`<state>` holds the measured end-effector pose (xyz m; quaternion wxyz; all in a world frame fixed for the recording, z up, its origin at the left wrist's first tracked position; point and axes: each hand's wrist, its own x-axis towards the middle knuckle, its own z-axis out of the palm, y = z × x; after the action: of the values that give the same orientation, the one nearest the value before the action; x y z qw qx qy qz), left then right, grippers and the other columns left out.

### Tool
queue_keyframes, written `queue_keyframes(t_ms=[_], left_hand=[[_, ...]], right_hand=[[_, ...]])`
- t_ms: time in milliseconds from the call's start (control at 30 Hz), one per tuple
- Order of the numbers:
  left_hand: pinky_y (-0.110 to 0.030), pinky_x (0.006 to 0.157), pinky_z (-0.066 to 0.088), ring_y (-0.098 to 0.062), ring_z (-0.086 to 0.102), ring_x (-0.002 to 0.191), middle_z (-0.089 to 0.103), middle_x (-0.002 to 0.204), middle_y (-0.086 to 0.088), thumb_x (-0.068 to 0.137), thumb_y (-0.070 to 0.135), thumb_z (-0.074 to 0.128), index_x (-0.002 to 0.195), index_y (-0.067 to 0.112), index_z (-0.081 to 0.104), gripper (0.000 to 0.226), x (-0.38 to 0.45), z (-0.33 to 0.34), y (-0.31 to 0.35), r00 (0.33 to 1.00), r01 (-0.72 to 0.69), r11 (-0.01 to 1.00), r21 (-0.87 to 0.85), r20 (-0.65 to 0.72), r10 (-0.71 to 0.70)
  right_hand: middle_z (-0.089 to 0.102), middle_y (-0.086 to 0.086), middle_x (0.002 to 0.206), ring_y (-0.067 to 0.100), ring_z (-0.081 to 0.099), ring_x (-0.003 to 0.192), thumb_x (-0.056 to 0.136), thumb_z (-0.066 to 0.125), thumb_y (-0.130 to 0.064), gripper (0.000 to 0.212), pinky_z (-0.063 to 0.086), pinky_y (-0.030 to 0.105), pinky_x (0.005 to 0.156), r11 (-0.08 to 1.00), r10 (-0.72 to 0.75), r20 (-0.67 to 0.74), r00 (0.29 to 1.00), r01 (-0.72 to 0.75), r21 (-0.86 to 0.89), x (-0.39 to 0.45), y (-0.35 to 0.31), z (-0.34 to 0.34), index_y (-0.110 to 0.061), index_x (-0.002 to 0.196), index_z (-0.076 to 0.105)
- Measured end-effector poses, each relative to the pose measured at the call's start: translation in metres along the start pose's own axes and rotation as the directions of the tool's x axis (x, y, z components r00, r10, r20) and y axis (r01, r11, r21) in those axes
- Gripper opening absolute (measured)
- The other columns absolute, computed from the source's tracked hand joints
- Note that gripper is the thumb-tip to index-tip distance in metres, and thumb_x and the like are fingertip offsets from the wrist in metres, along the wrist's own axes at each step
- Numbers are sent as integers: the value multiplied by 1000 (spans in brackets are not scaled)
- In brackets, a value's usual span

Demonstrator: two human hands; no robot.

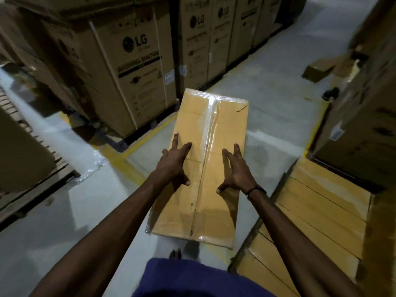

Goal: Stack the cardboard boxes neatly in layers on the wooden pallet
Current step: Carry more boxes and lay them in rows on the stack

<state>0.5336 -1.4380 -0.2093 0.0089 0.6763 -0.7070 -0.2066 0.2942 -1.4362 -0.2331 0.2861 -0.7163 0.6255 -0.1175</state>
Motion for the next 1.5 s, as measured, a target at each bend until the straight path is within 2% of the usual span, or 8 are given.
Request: queue_keyframes(t_ms=[267,533,867,967,1067,1233,1333,1500], left_hand=[[-66,112,37,-58,17,146,-26,168,-5,41,32,105,162,36,16,150,132,-42,9,963,-254,967,32,99,250],[-57,110,42,-52,26,144,-23,169,-4,43,36,104,162,36,16,148,283,-44,79,869,-479,873,93,192,456],[-61,114,38,-56,27,144,-22,169,-6,39,45,103,162,33,15,151,461,-29,219,737,-663,733,150,302,605],[-61,113,40,-57,31,141,-21,169,-8,36,51,102,162,33,16,153,502,-23,265,680,-720,677,150,349,645],[-62,112,40,-55,31,142,-22,168,-6,39,53,102,161,33,15,150,536,-14,307,616,-774,618,138,388,686],[-59,115,37,-56,33,142,-18,168,-17,40,57,100,161,25,17,151,593,5,379,500,-862,480,164,435,749],[-61,113,39,-59,37,138,-15,168,-19,36,60,98,161,24,18,152,634,14,425,419,-906,395,155,473,775],[-64,111,39,-63,33,138,-19,167,-18,37,52,101,159,26,18,149,701,30,509,295,-954,273,123,534,792]], right_hand=[[-20,6,170,32,6,157,33,105,-42,159,26,51,123,976,216,-139,966,-215,23,75,3,-19,-23,164,16],[-20,9,169,35,16,155,32,105,-45,162,34,58,117,914,406,-230,884,-399,78,151,60,-60,-19,163,15],[-23,4,169,30,13,157,43,105,-38,154,33,42,119,824,566,-331,755,-516,233,237,161,-141,-18,164,12],[-24,5,168,31,11,157,42,105,-37,155,27,46,124,776,631,-321,706,-571,270,255,193,-168,-17,164,12],[-25,4,168,31,12,156,42,105,-36,156,27,54,123,721,693,-311,651,-617,315,269,221,-188,-18,164,10],[-22,7,169,33,13,156,40,105,-34,156,30,58,120,647,763,-321,561,-666,372,297,273,-217,-16,164,12],[-19,8,169,34,13,156,39,105,-28,155,29,57,120,594,805,-332,492,-670,445,316,307,-233,-16,164,14],[-21,7,169,32,14,156,35,106,-34,159,35,56,118,472,880,-319,351,-713,519,356,366,-264,-18,164,13]])
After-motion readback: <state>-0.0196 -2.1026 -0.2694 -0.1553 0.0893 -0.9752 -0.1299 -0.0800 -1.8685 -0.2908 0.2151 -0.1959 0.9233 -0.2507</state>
